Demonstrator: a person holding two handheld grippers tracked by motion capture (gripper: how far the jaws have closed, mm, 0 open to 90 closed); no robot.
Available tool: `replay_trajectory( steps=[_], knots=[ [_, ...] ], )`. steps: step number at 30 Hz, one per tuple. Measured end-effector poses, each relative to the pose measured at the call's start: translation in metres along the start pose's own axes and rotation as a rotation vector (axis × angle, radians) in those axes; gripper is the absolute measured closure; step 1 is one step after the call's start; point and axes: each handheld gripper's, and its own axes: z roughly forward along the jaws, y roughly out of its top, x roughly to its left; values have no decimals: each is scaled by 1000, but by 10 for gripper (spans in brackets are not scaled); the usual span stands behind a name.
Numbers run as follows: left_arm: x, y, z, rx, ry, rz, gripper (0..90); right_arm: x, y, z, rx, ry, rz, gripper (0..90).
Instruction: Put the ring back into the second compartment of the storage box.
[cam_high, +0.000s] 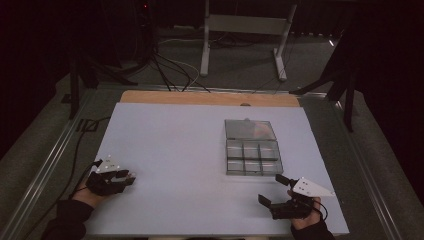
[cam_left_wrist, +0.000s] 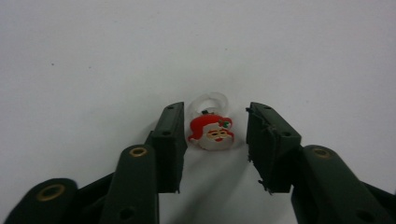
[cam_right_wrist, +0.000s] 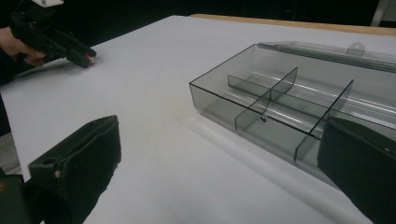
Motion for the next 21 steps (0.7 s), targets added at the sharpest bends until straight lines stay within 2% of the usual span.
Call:
replay_trajectory(
  steps=[2, 6, 10, 15, 21],
  knots=[
    [0, 0, 1, -1, -11, 2, 612, 0, 0, 0, -2, 0, 1, 0],
    [-1, 2, 1, 7, 3, 16, 677, 0, 0, 0, -3, -4, 2, 0],
    [1, 2, 1, 12, -1, -3, 703, 0, 0, 0, -3, -3, 3, 0],
    [0, 4, 0, 24, 7, 11, 723, 0, 0, 0, -1, -1, 3, 0],
    [-1, 9, -8, -11, 7, 8, 731, 0, 0, 0, -1, -1, 3, 0]
  ],
)
